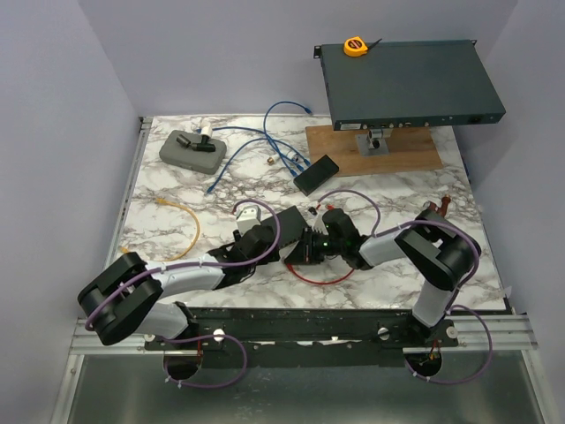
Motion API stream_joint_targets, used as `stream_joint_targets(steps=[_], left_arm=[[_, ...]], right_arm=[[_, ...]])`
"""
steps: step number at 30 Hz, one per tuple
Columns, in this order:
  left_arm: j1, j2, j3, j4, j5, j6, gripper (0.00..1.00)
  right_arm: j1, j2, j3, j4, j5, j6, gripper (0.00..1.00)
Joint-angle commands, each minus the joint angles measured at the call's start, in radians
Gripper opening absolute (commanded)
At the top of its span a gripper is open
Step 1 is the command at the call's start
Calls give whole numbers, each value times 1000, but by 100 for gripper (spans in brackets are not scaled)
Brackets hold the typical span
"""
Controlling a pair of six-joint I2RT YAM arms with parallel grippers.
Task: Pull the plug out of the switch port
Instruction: Pull the connector from the switch port, then pick up the connector from the center of the board.
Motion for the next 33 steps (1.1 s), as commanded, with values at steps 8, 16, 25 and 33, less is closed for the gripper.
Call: stream_joint_targets(steps=[8, 16, 25, 33], left_arm=[[9, -126, -52, -85, 82, -17, 63], [24, -410, -71, -213, 38, -40, 64], [76, -806, -164, -355, 60, -69, 66], [78, -920, -201, -441, 58, -87, 66]], right_arm=[[6, -165, 31, -369, 188, -127, 61], [127, -423, 68, -679, 446, -330, 62], [349, -383, 136, -793, 727, -394, 60], [395, -284, 144, -763, 770, -401, 56]])
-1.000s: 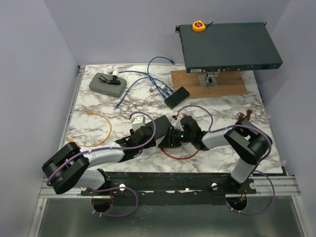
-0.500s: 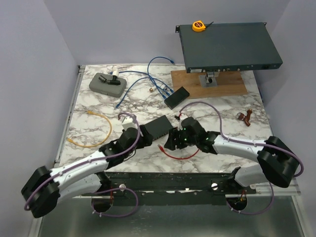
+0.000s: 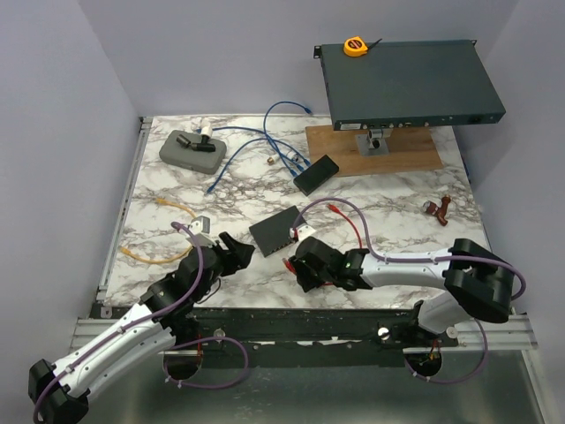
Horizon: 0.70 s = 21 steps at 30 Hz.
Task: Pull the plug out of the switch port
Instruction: Pick up the connector from the center of the board.
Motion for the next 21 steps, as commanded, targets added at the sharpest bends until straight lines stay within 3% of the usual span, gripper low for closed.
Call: stream_joint_targets(steps=[1, 6, 17, 21], left_arm=[[7, -33, -24, -81, -1, -22, 66], [7, -39, -24, -88, -10, -27, 66], [9, -39, 6, -83, -7, -1, 66], [8, -51, 50, -80, -20, 21, 65]], right_arm=[[14, 39, 21, -7, 61, -21, 55], [21, 43, 16, 1, 60, -21, 47], [31, -18, 2, -27, 52, 2, 3], [31, -136, 66, -124, 110, 19, 1]])
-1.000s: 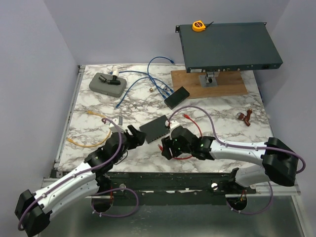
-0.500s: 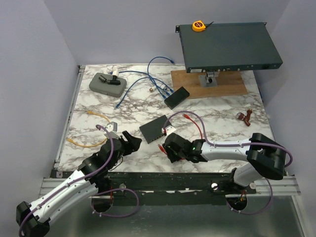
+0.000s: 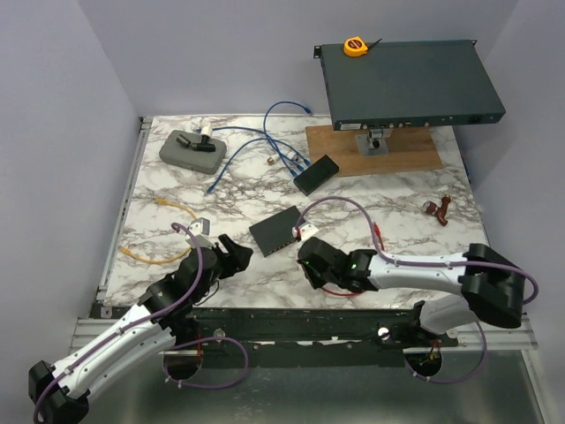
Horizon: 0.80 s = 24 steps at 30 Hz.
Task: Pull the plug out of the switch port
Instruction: Pick up the connector from the center of the board.
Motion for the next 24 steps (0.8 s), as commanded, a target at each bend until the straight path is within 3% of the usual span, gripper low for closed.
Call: stream_joint_targets(steps=[1, 7, 12, 17, 20, 24], left_arm=[[8, -33, 75, 0, -20, 43, 65], [9, -168, 123, 80, -30, 147, 70], [10, -279, 42, 445, 182, 230, 84], [10, -182, 78, 592, 507, 326, 88], [10, -77, 95, 642, 668, 330, 88], [5, 24, 62, 792, 793, 292, 87]], right_arm=[[7, -167, 87, -119, 116, 18, 1], [0, -365, 262, -186, 162, -1, 1], [-37, -408, 311, -108, 21, 71, 1], [-179, -428, 266, 74, -257, 229, 1], [-283, -433, 192, 273, -461, 354, 1], [-307, -398, 149, 440, -584, 453, 1]])
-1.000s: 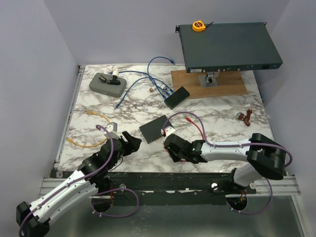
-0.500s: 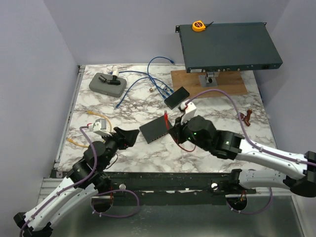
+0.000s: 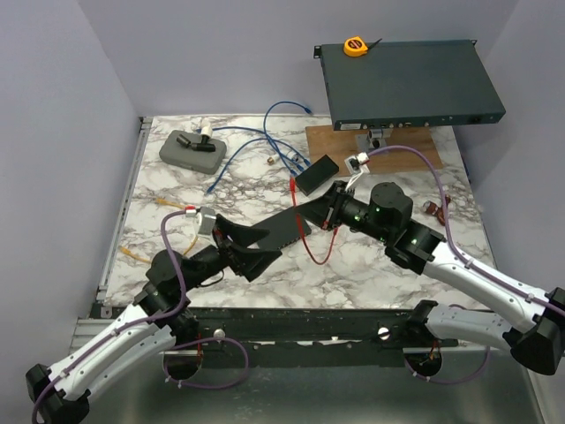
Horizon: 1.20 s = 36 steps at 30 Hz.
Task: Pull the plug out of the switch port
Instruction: Pick up the connector from the center of the board.
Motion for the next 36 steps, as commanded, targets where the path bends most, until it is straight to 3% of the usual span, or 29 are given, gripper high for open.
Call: stream_joint_targets(steps=[1, 6, 20, 27, 31, 32, 33, 34, 36], left_arm=[[-1, 86, -23, 225, 252, -5, 87], [-5, 115, -48, 349, 253, -11, 86], [-13, 271, -13, 320, 238, 31, 76], [-16, 286, -9, 322, 246, 28, 49], [-18, 275, -8, 321, 244, 10, 24], [-18, 273, -9, 322, 244, 8, 13], [-18, 271, -8, 321, 245, 8, 6], [-17, 270, -7, 319, 244, 5, 0], [-18, 266, -4, 309, 241, -2, 0]], right_arm=[[-11, 32, -44, 289, -257, 169, 1], [-11, 61, -94, 435, -304, 234, 1], [-11, 124, -145, 599, -351, 322, 1], [-10, 133, -154, 606, -355, 327, 1], [-11, 129, -144, 580, -362, 295, 1], [-10, 127, -142, 570, -364, 290, 1], [-10, 124, -137, 556, -363, 284, 3], [-11, 120, -132, 534, -362, 274, 17], [-11, 104, -118, 481, -359, 248, 42]])
